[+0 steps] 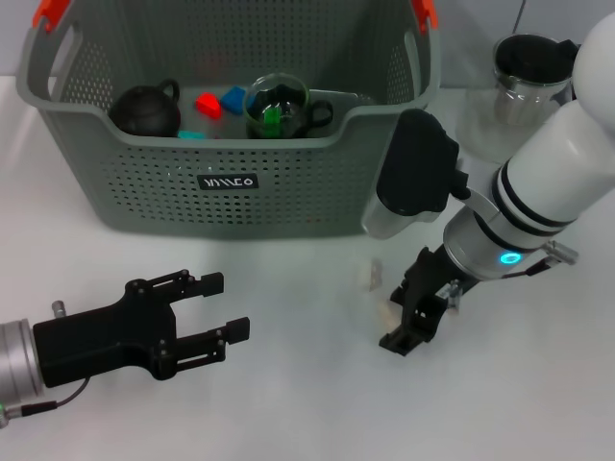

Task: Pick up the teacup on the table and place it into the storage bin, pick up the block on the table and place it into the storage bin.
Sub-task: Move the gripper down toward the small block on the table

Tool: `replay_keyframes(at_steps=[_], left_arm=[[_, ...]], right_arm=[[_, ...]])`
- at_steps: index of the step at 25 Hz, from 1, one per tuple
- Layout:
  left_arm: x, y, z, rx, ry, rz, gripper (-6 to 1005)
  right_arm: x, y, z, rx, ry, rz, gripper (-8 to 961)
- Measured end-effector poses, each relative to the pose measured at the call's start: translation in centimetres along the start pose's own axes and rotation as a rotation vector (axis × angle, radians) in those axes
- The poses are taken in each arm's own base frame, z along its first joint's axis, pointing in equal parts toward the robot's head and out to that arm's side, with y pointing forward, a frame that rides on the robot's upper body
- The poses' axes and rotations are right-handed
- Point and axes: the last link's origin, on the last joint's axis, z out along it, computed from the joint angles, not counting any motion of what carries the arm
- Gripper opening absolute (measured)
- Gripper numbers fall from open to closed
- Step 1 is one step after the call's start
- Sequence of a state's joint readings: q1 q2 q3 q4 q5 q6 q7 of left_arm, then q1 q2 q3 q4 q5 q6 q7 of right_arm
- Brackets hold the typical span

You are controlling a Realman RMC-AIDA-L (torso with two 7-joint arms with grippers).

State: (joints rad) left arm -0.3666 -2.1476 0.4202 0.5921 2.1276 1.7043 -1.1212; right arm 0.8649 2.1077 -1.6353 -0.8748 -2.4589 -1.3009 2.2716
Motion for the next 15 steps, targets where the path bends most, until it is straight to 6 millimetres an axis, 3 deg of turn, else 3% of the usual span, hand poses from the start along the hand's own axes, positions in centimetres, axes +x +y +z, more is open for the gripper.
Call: replay_keyframes(at_steps=[15], left_arm=[[-0.01, 0.01, 0.01, 0.000, 0.000, -0.001, 724]], right_arm=[[0.07, 0.28, -0.33, -0.023, -0.008, 0.035, 677]])
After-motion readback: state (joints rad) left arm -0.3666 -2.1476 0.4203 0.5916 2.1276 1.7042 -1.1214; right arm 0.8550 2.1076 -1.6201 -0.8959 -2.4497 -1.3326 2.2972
